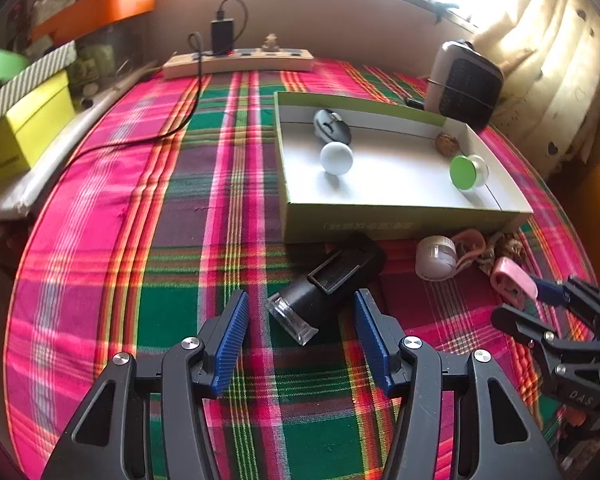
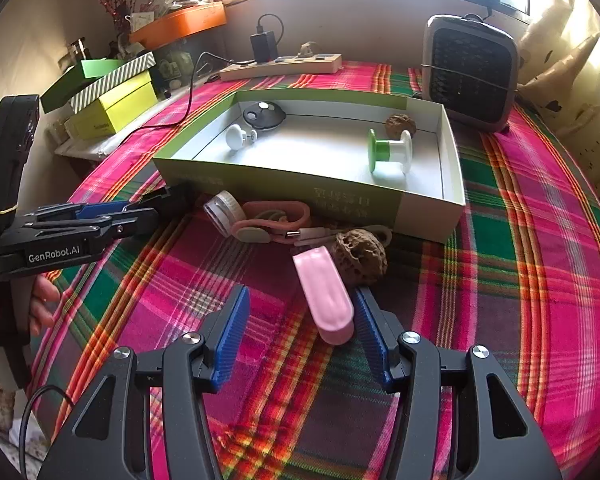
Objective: Organize objects
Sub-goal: 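Close the left gripper on the black handheld device while the right grasps the pink clip, then carry the pink clip with the right gripper into the tray while the left carries the black device there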
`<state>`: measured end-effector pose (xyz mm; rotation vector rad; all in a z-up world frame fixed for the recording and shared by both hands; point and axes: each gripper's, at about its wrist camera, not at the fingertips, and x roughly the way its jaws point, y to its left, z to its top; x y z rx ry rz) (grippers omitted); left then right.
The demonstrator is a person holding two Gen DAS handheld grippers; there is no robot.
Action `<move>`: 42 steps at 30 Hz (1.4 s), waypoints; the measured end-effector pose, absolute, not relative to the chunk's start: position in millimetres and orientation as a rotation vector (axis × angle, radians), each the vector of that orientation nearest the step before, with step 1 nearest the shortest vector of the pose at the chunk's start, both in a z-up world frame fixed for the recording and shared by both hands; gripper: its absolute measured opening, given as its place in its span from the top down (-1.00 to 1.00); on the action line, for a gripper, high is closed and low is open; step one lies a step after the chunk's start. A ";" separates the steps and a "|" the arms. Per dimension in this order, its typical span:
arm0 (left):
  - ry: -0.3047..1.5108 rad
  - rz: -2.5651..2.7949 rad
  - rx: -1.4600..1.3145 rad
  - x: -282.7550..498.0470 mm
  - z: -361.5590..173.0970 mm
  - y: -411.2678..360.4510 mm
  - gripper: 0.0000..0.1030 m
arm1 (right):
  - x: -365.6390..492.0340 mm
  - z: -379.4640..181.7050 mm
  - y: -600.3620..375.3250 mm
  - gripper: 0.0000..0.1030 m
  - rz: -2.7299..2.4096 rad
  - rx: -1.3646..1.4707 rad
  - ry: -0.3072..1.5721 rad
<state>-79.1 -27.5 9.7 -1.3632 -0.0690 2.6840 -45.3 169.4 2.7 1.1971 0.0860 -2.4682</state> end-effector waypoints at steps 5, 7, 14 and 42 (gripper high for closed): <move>0.014 2.667 -1.337 -82.1 11.6 -21.0 -0.03 | -45.8 2.5 167.9 0.13 -2.457 1.193 0.092; 0.040 2.656 -1.325 -83.5 12.3 -19.6 -0.03 | -45.4 2.5 167.3 0.19 -2.453 1.191 0.097; 0.153 2.619 -1.273 -90.5 16.0 -10.0 -0.03 | -47.0 2.5 162.5 0.21 -2.472 1.199 0.125; 0.080 2.608 -1.302 -89.5 11.1 -2.0 0.50 | -52.9 2.4 161.7 0.64 -2.550 1.220 0.163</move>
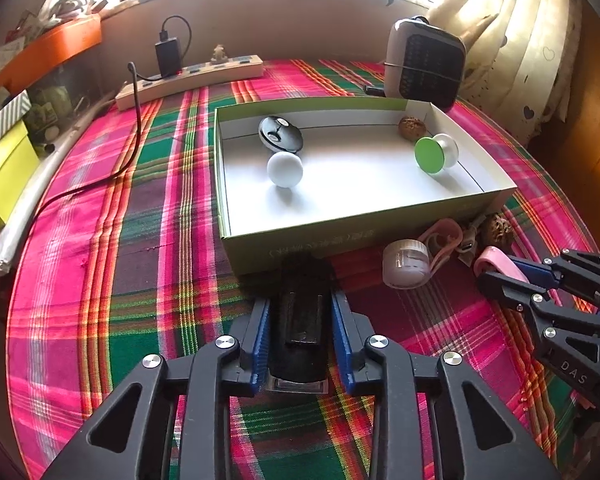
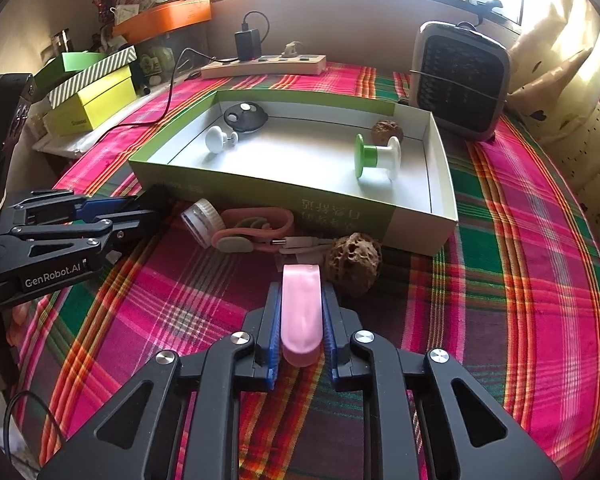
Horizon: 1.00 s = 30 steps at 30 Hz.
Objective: Organize objects
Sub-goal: 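Carry the pink clip with the right gripper into the tray while the left carries the black device there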
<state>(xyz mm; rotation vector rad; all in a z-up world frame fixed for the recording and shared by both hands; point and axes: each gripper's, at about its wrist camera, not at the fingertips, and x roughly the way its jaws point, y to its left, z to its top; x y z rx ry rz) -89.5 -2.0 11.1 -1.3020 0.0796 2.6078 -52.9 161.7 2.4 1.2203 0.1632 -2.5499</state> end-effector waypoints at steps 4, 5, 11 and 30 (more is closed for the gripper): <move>0.063 2.618 -1.299 -89.0 10.5 -2.1 0.50 | -52.9 2.3 161.7 0.64 -2.548 1.220 0.162; 0.061 2.620 -1.299 -89.0 10.5 -2.0 0.50 | -53.0 2.3 161.8 0.64 -2.548 1.220 0.163; 0.056 2.630 -1.300 -88.8 10.6 -2.0 0.50 | -52.9 2.6 162.3 0.64 -2.548 1.220 0.156; 0.054 2.687 -1.257 -72.1 22.5 -0.4 0.51 | -48.1 3.8 161.9 0.64 -2.538 1.214 0.129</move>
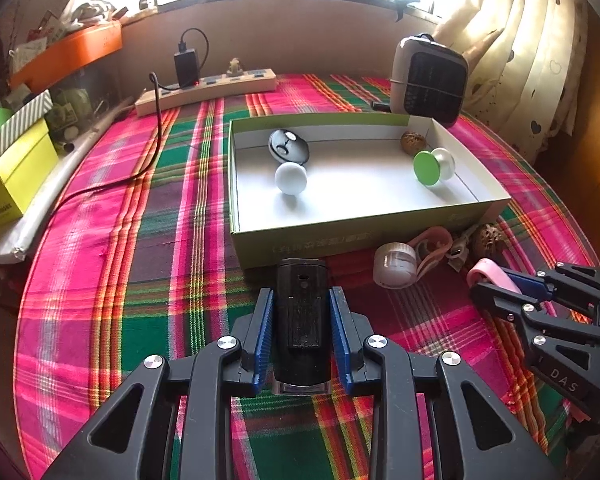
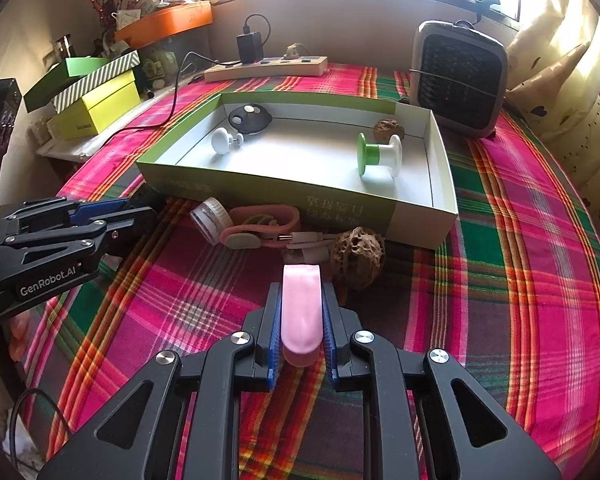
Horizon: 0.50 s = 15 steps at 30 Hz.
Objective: Organize objects
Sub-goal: 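Carry the pink clip with the right gripper into the tray while the left carries the black device there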
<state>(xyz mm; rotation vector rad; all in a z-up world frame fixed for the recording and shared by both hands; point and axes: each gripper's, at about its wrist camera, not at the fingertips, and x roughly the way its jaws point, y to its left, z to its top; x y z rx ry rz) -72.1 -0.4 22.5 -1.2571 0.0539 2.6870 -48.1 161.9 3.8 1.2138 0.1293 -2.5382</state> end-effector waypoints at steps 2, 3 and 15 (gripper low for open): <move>0.052 2.688 -1.245 -70.2 25.3 0.3 0.51 | -47.5 4.3 160.3 0.64 -2.533 1.211 0.128; 0.052 2.688 -1.241 -69.6 26.1 0.6 0.51 | -47.4 4.5 159.7 0.64 -2.530 1.209 0.127; 0.054 2.687 -1.229 -64.7 28.8 3.1 0.51 | -44.5 10.7 156.2 0.64 -2.520 1.188 0.123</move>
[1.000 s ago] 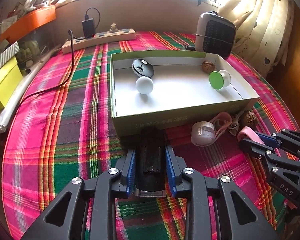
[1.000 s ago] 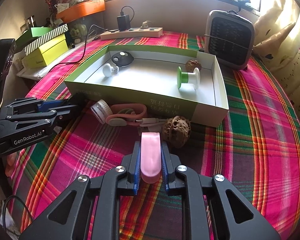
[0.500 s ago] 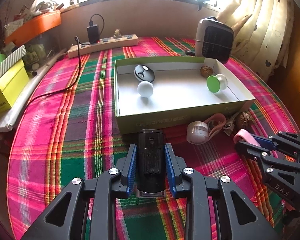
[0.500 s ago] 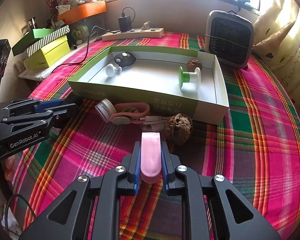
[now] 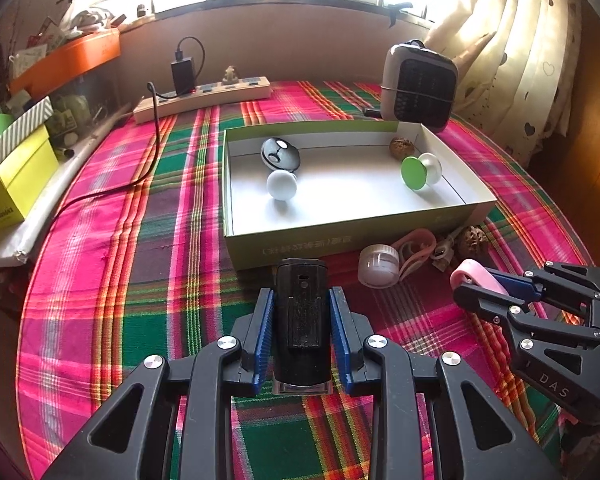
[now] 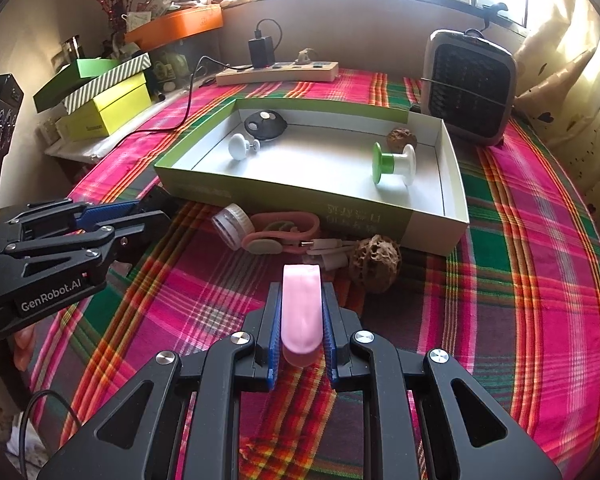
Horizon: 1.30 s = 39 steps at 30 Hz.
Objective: Organize objects
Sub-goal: 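Carry the pink clip with the right gripper into the tray while the left carries the black device there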
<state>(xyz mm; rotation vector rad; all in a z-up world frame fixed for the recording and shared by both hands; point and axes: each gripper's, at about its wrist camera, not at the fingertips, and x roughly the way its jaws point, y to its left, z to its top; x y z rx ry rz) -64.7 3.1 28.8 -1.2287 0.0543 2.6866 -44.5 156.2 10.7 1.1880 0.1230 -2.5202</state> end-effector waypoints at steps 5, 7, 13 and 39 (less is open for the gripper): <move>0.059 2.688 -1.217 -63.4 32.3 3.6 0.51 | -42.6 16.1 156.4 0.64 -2.522 1.170 0.114; 0.057 2.690 -1.210 -63.3 34.2 3.2 0.51 | -42.3 18.4 156.9 0.64 -2.524 1.163 0.107; 0.039 2.697 -1.193 -65.8 41.2 0.5 0.51 | -43.2 27.8 158.0 0.64 -2.521 1.132 0.090; -0.011 2.689 -1.209 -115.9 43.6 0.4 0.51 | -127.7 58.2 148.8 0.64 -2.499 1.082 0.087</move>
